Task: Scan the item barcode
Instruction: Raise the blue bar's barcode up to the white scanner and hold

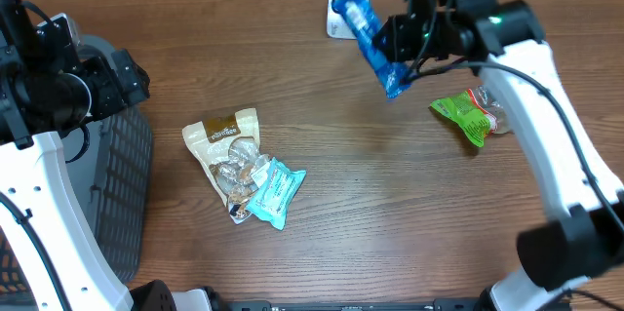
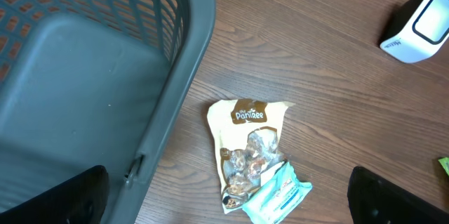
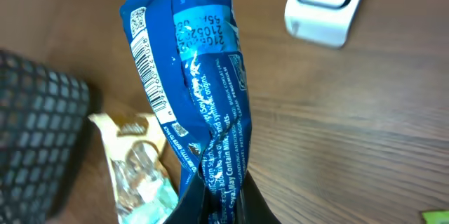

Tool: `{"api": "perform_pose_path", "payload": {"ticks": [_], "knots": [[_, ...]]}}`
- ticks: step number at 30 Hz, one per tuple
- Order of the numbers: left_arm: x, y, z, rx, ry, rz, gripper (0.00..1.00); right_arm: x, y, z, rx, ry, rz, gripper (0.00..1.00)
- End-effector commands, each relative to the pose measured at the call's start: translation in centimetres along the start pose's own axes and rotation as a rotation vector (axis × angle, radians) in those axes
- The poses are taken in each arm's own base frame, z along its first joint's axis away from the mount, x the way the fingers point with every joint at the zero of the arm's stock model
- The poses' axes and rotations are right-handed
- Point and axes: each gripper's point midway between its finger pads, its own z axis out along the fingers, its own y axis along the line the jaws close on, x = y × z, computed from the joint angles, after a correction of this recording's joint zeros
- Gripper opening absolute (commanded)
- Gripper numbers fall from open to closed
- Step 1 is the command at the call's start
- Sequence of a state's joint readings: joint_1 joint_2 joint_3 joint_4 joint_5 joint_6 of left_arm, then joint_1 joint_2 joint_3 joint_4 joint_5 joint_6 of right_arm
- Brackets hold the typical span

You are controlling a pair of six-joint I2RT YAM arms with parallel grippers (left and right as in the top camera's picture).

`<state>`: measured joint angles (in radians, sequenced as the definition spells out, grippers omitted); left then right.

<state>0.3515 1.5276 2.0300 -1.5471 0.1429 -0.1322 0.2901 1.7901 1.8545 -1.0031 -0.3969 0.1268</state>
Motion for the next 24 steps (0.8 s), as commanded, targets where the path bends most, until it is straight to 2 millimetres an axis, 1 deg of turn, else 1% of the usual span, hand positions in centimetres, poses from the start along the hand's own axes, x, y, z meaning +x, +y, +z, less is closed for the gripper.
{"api": "perform_pose_path", "payload": {"ticks": [1, 5, 8, 11, 17, 20, 24], "knots": [[-0.3, -0.3, -0.9, 0.015, -0.032, -0.014, 1.0, -1.6, 2.0, -3.2, 0.038, -0.104, 0.023, 0.04], [-0.3, -0.3, -0.9, 0.015, -0.032, -0.014, 0.99, -2.6, 2.7, -5.6, 0.085, -0.199, 0.013, 0.04], [-0.3, -0.3, -0.9, 0.015, -0.032, -0.014, 1.0, -3.1, 3.3, -7.0, 0.127, -0.271, -0.017, 0.04], [-0.3, -0.3, -0.9, 0.015, -0.032, -0.014, 1.0, -2.5, 3.7, -7.1, 0.131, -0.297, -0.052, 0.04], [-0.3, -0.3, -0.9, 0.015, -0.032, -0.014, 1.0, -0.4, 3.1, -6.4, 0.114, -0.323, -0.091, 0.04], [-0.3, -0.3, -0.9, 0.015, -0.032, -0.014, 1.0, 0.4, 3.8, -6.5, 0.053, -0.371, -0.136, 0.04], [-0.3, -0.3, -0.9, 0.015, -0.032, -0.014, 0.99, 0.7, 4.1, -6.9, 0.015, -0.456, -0.166, 0.04]]}}
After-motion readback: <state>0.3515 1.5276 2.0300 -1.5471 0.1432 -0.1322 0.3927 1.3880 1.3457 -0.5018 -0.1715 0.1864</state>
